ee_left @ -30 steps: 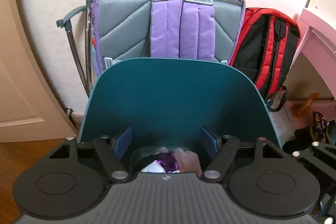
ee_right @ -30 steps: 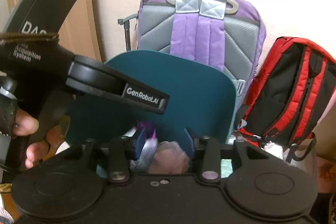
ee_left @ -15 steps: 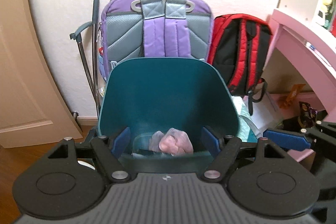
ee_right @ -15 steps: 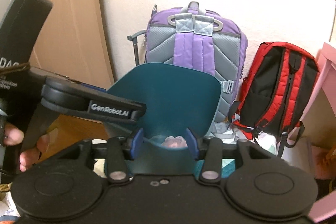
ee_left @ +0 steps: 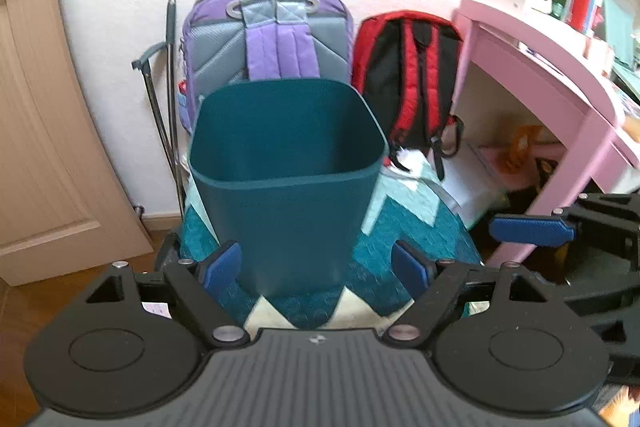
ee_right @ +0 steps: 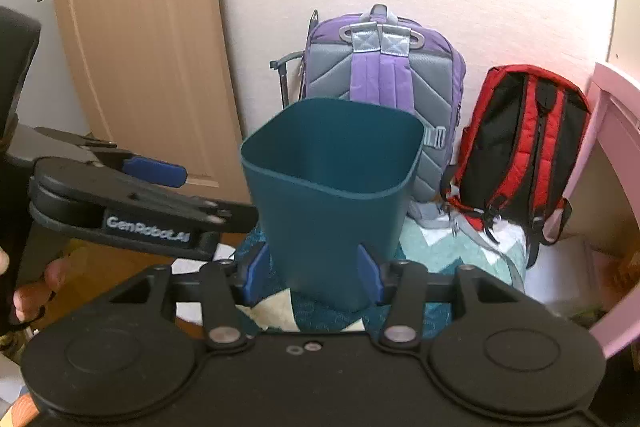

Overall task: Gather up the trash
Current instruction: 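Lower both tools back toward the remaining trash on the floor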

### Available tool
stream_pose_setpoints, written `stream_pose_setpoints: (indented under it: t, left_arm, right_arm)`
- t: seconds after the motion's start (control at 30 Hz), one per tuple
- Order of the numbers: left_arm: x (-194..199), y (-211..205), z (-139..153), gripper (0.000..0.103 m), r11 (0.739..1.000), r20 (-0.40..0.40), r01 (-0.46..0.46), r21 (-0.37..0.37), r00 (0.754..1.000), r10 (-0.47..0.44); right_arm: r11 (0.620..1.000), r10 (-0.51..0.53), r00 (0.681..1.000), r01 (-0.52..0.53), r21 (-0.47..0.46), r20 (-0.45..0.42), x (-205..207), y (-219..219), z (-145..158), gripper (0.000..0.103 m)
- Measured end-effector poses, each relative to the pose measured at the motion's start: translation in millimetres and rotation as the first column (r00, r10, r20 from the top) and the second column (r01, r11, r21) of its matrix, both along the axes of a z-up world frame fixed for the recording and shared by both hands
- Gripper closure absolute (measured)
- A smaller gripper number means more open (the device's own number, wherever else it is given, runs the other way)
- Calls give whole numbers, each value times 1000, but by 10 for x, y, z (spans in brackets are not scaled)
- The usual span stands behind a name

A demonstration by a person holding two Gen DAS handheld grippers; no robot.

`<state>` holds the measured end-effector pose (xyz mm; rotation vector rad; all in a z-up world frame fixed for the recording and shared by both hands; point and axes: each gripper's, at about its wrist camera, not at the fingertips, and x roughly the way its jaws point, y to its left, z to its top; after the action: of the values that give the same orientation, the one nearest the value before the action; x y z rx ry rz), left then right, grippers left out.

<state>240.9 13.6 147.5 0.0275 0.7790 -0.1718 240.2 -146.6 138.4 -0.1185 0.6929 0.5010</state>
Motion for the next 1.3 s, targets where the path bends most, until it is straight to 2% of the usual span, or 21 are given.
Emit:
stream_pose_setpoints:
  t: [0.13,0.23,0.37,0.57,0.77,0.9,1.03,1.2,1.3]
  left_arm:
    - [-244,9,-202,20,1000,-32,15,-25,999,-15]
    - [-384,20,-454,18,998,-71,38,-42,997,-41]
    - [-441,59,-864,18,997,-136,53,-59,989,-61]
    - [-341,200,-1688,18,996,-272,19,-88,961,-43]
    - [-93,386,-2546,18,998,-405,-20,-63,914,-7]
    - [71,491,-3070,18,999,-455,-13,-42,890,-8]
    - [237,554,-3554,18,1000,-495,6,10,869,0]
    - [448,615,-4185,18,994,-564,89,64,825,-37]
    - [556,674,-4554,18,989,-597,130,68,800,-64]
  right_arm:
    - [1000,-8,999,9,28,-33,-186,-139,-186,53]
    - [1000,-2,997,4,27,-78,-280,-226,-458,52]
    - [1000,-11,988,7,-29,-156,-332,-289,-958,52]
    - [996,-92,947,91,-19,-307,-246,-465,-1783,52]
    - [988,-148,885,154,-23,-442,-101,-521,-2581,52]
    - [977,-191,834,212,-19,-518,81,-540,-3067,52]
    - [963,-236,781,269,-28,-578,260,-514,-3516,52]
    - [944,-289,718,325,-63,-634,514,-444,-4066,52]
    - [924,-334,661,370,-95,-672,677,-388,-4419,52]
